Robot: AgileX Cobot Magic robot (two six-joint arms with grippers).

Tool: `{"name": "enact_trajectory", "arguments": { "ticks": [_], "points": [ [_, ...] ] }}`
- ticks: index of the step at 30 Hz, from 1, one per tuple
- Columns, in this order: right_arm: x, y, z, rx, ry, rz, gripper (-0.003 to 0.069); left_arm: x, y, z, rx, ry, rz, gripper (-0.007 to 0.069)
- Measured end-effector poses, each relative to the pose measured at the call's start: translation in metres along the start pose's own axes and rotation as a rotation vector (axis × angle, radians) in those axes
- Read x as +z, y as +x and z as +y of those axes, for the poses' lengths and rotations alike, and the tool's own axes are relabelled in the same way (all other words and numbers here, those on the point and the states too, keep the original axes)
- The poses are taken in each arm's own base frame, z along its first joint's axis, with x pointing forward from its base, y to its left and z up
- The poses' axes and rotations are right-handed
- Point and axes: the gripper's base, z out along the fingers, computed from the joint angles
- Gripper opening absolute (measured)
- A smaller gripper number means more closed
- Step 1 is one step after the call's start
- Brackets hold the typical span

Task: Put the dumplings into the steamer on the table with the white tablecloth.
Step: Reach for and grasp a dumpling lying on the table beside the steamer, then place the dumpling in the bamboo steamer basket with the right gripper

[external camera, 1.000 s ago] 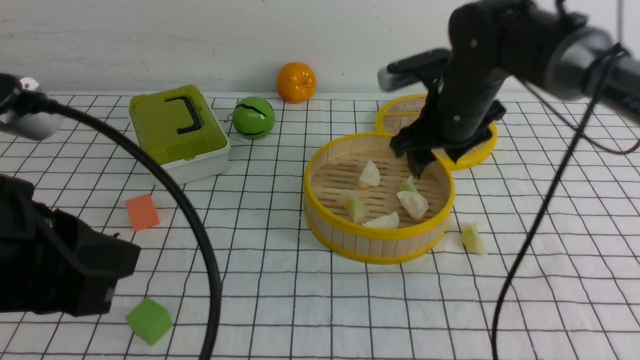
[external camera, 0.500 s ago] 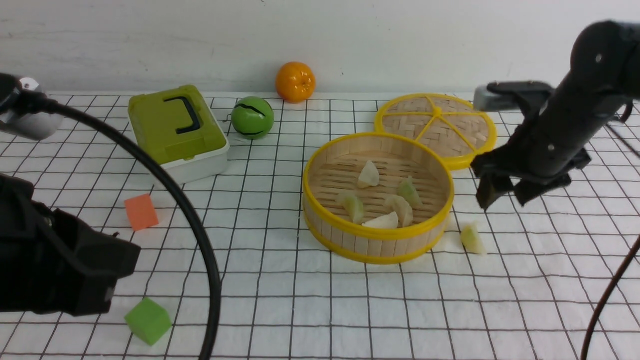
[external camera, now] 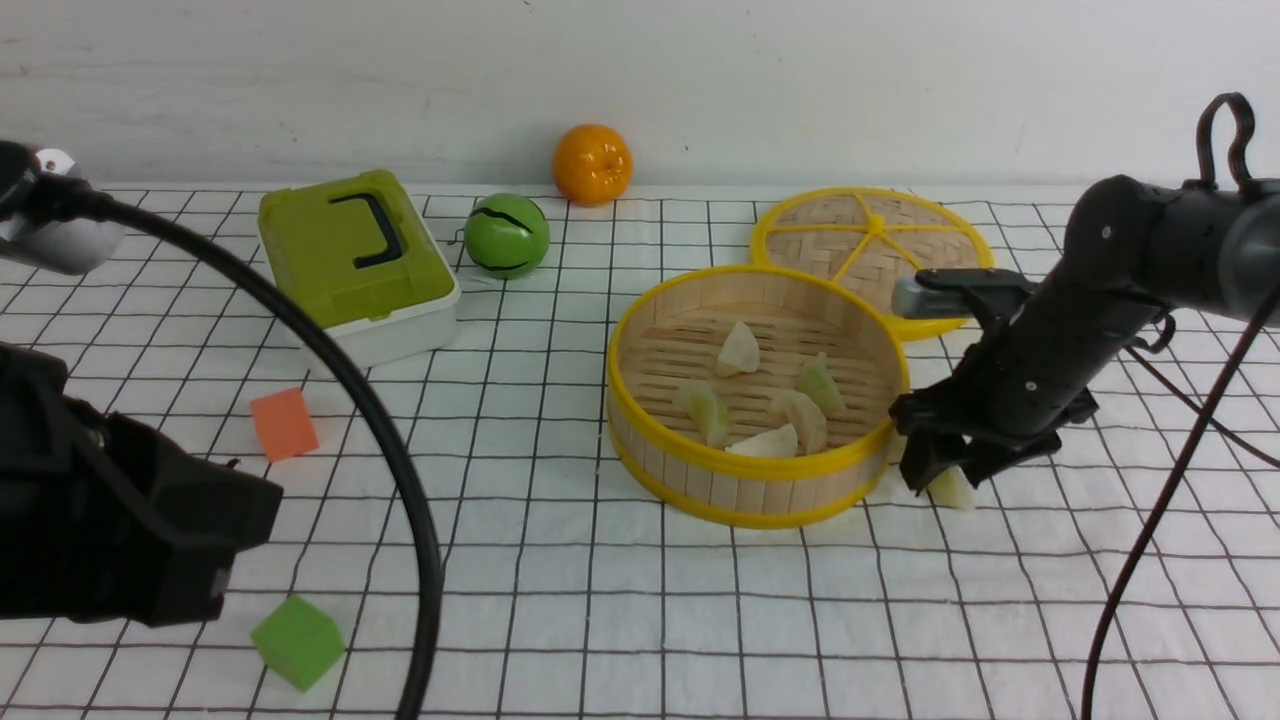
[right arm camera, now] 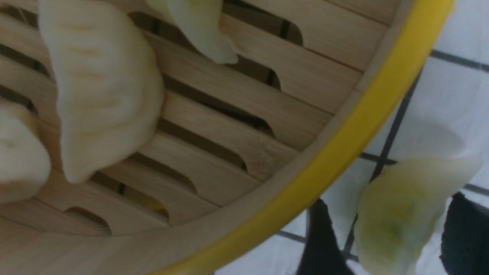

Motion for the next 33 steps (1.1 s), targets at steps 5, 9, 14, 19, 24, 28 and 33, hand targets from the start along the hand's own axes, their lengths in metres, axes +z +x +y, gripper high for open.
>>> {"name": "enact_trajectory", "arguments": {
  "ticks": [5, 9, 14, 19, 24, 28, 33],
  "points": [
    [0.000, 0.001, -0.001, -0.012, 0.012, 0.013, 0.0235, 0.000, 0.000, 0.000, -0.001, 0.000, 0.000, 0.0111],
    [-0.002, 0.002, -0.001, -0.019, 0.014, 0.026, 0.0171, 0.000, 0.000, 0.000, -0.001, 0.000, 0.000, 0.0112],
    [-0.052, 0.002, 0.010, -0.055, 0.019, -0.032, 0.0171, 0.000, 0.000, 0.000, -0.001, 0.000, 0.001, 0.0118],
    [-0.126, -0.010, 0.054, -0.185, -0.016, -0.220, 0.0171, 0.000, 0.001, 0.000, -0.001, 0.000, 0.007, 0.0124],
    [-0.142, -0.024, 0.100, -0.287, -0.075, -0.299, 0.0171, 0.000, 0.001, 0.000, -0.001, -0.001, 0.012, 0.0128],
    [-0.105, -0.041, 0.119, -0.265, -0.103, -0.265, 0.0171, 0.000, 0.003, 0.000, -0.001, -0.001, 0.035, 0.0132],
    [-0.059, -0.060, 0.108, -0.157, -0.066, -0.240, 0.0171, 0.000, 0.005, 0.000, -0.001, -0.002, 0.055, 0.0137]
  ]
}}
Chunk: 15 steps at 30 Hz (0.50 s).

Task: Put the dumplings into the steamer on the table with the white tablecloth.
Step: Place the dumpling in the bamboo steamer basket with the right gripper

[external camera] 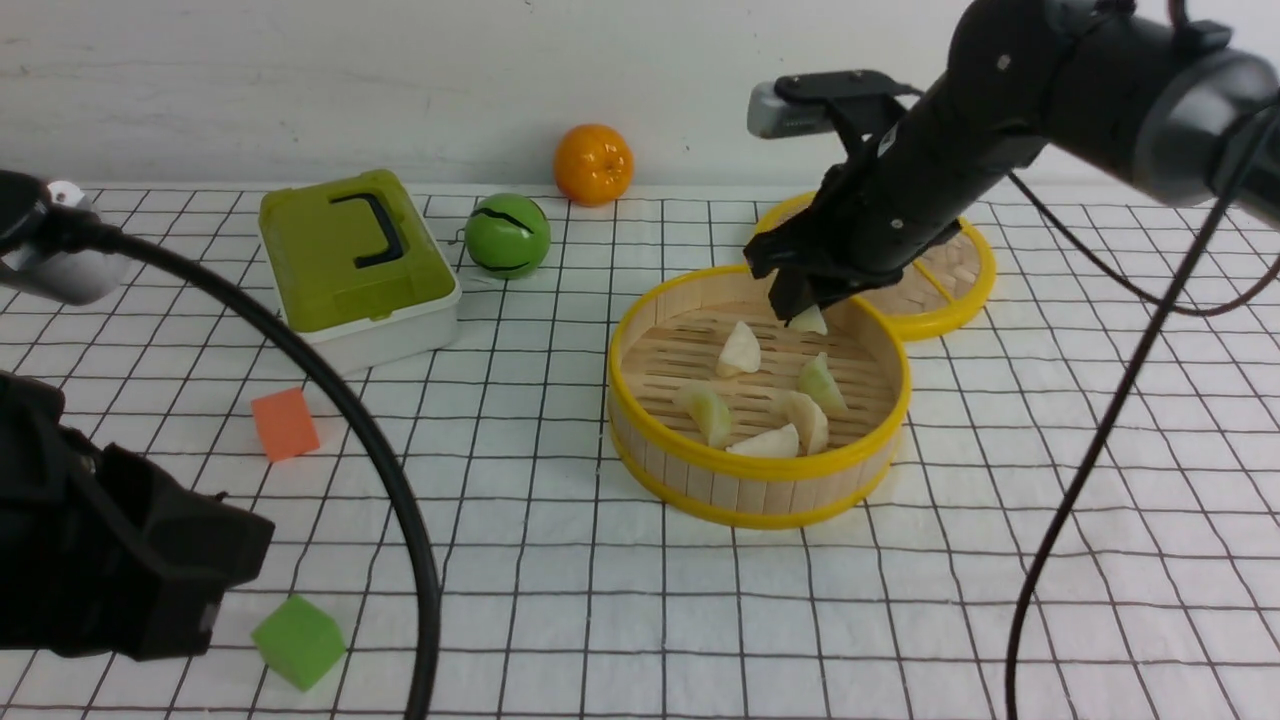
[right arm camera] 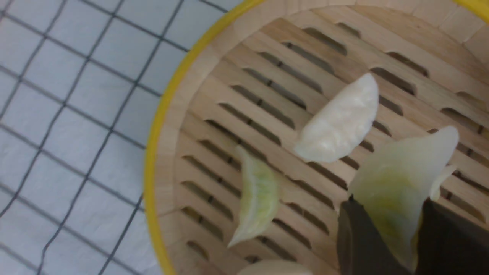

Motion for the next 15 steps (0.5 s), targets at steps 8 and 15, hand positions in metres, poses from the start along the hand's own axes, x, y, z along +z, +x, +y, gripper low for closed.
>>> {"name": "enact_trajectory", "arguments": {
  "ticks": [8, 15],
  "points": [
    [0.046, 0.005, -0.015, 0.062, 0.028, 0.025, 0.0171, 0.000, 0.000, 0.000, -0.001, 0.001, 0.004, 0.0146],
    [0.060, 0.005, -0.019, 0.106, 0.029, 0.006, 0.0171, 0.000, 0.000, 0.000, 0.000, 0.000, 0.004, 0.0155]
  ]
}}
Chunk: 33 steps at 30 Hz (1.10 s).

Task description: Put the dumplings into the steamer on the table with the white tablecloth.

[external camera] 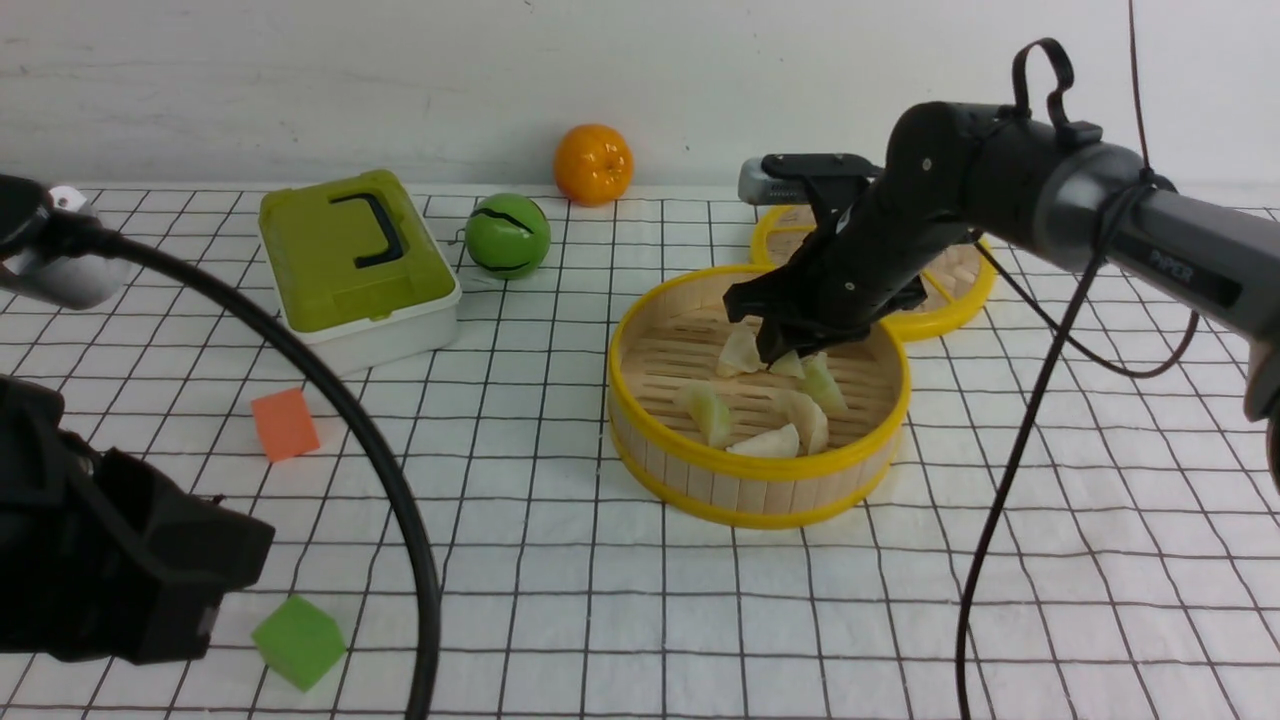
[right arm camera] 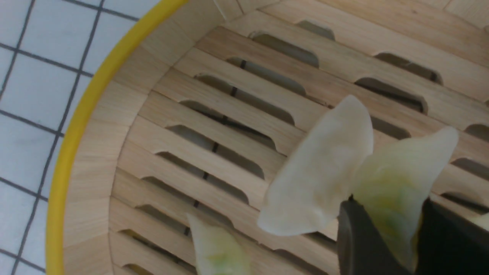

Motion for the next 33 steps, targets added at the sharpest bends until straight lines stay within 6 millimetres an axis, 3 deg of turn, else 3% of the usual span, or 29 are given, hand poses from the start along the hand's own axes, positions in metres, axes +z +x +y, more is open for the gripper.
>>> {"name": "enact_trajectory", "arguments": {
  "ticks": [6, 8, 12, 15, 19, 20, 21, 22, 23, 24, 25, 29, 33],
  "points": [
    [0.010, 0.004, -0.006, -0.001, 0.016, 0.021, 0.0251, 0.000, 0.000, 0.000, 0.000, 0.000, 0.003, 0.0160],
    [0.008, 0.003, -0.005, 0.009, 0.015, 0.031, 0.0309, 0.000, 0.001, 0.000, 0.000, 0.000, 0.009, 0.0162],
    [-0.003, -0.002, -0.002, 0.000, 0.011, 0.054, 0.0349, -0.001, 0.002, 0.001, 0.007, -0.010, 0.016, 0.0163],
    [-0.042, -0.013, 0.009, -0.057, -0.003, 0.027, 0.0312, -0.009, 0.008, 0.002, 0.019, -0.023, 0.007, 0.0163],
    [-0.116, -0.024, 0.026, -0.144, -0.021, -0.078, 0.0196, -0.025, 0.029, 0.003, 0.025, -0.023, -0.039, 0.0163],
    [-0.124, -0.024, 0.027, -0.153, -0.022, -0.087, 0.0181, -0.026, 0.032, 0.003, 0.026, -0.022, -0.046, 0.0163],
    [-0.159, -0.023, 0.034, -0.184, -0.029, -0.132, 0.0104, -0.033, 0.048, 0.005, 0.028, -0.019, -0.085, 0.0165],
    [-0.162, -0.023, 0.035, -0.185, -0.029, -0.136, 0.0104, -0.033, 0.050, 0.005, 0.027, -0.018, -0.091, 0.0165],
    [-0.186, -0.018, 0.039, -0.209, -0.033, -0.165, 0.0039, -0.040, 0.065, 0.006, 0.020, -0.014, -0.140, 0.0165],
    [-0.191, -0.016, 0.040, -0.212, -0.033, -0.170, 0.0032, -0.038, 0.066, 0.006, 0.019, -0.014, -0.136, 0.0165],
    [-0.206, -0.008, 0.041, -0.225, -0.038, -0.183, -0.0008, -0.040, 0.080, 0.008, 0.000, -0.013, -0.174, 0.0165],
    [-0.229, 0.015, 0.044, -0.247, -0.060, -0.212, -0.0022, -0.041, 0.105, 0.012, -0.068, -0.012, -0.248, 0.0155],
    [-0.258, 0.056, 0.046, -0.263, -0.111, -0.303, -0.0021, -0.043, 0.120, 0.018, -0.132, -0.040, -0.334, 0.0052]
  ]
}}
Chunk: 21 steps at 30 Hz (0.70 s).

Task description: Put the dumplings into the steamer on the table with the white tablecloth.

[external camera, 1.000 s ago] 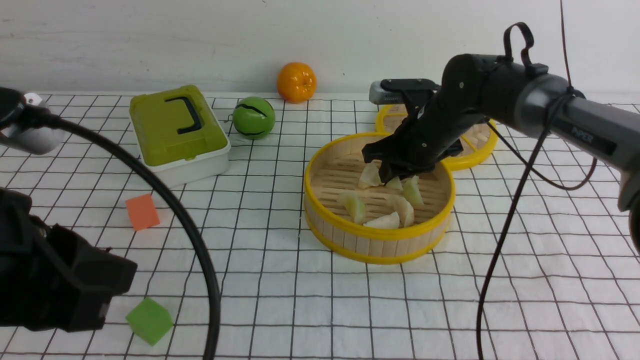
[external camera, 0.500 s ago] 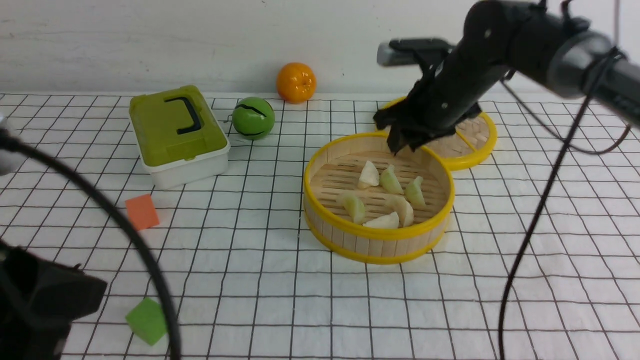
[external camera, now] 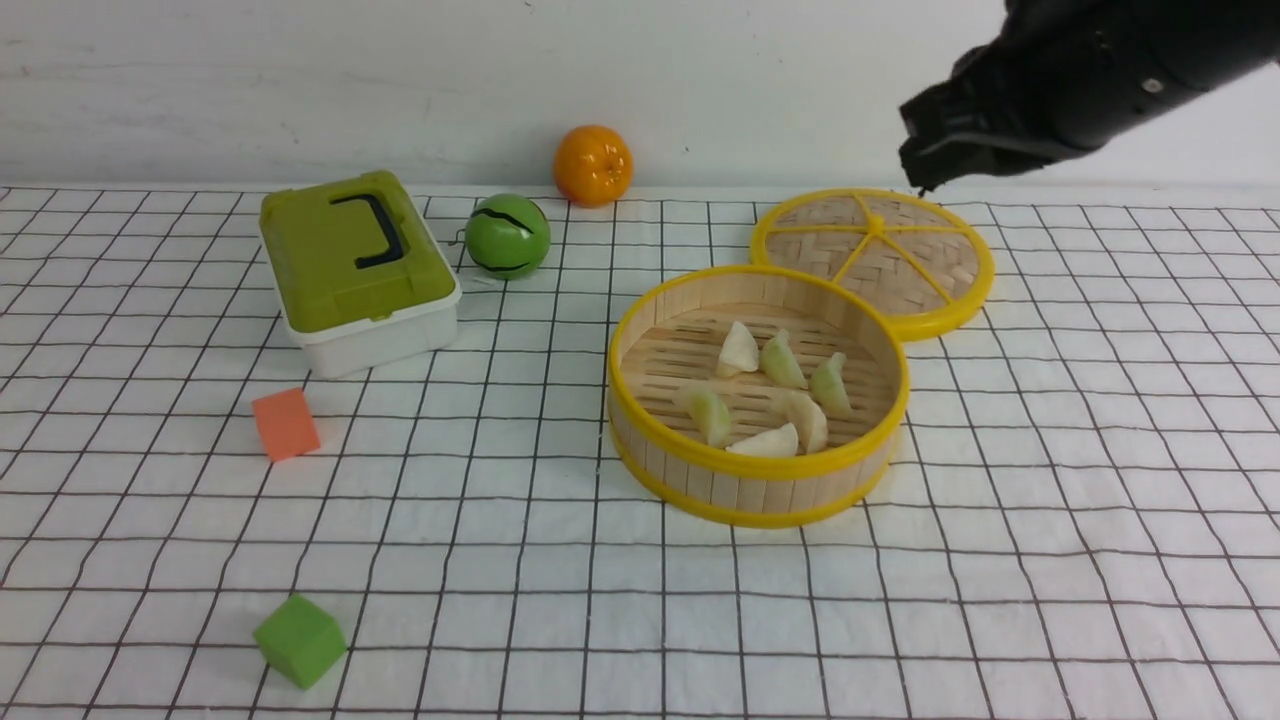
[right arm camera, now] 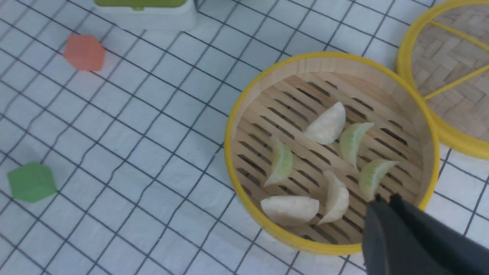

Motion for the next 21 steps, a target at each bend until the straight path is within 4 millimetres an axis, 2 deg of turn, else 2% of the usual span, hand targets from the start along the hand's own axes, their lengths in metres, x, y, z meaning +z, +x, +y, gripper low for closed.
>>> {"name": "enact_trajectory", "arguments": {
  "ticks": [2, 6, 7, 11, 17, 21],
  "points": [
    [-0.016, 0.012, 0.007, -0.006, -0.019, -0.070, -0.0019, -0.003, 0.000, 0.002, 0.007, -0.016, -0.044, -0.0008],
    [-0.053, 0.043, 0.022, -0.045, -0.065, -0.236, -0.0018, -0.005, -0.004, 0.004, 0.020, -0.025, -0.101, -0.0013],
    [-0.054, 0.046, 0.023, -0.049, -0.070, -0.239, -0.0018, -0.005, -0.004, 0.004, 0.019, -0.025, -0.102, -0.0013],
    [-0.091, 0.079, 0.035, -0.130, -0.078, -0.440, -0.0015, -0.004, -0.004, 0.004, 0.005, -0.026, -0.097, -0.0013],
    [-0.128, 0.100, 0.043, -0.219, -0.033, -0.625, -0.0011, -0.004, -0.003, 0.004, 0.003, -0.028, -0.090, -0.0013],
    [-0.139, 0.107, 0.047, -0.233, -0.038, -0.658, -0.0007, -0.004, -0.003, 0.004, 0.001, -0.028, -0.089, -0.0013]
  ]
}}
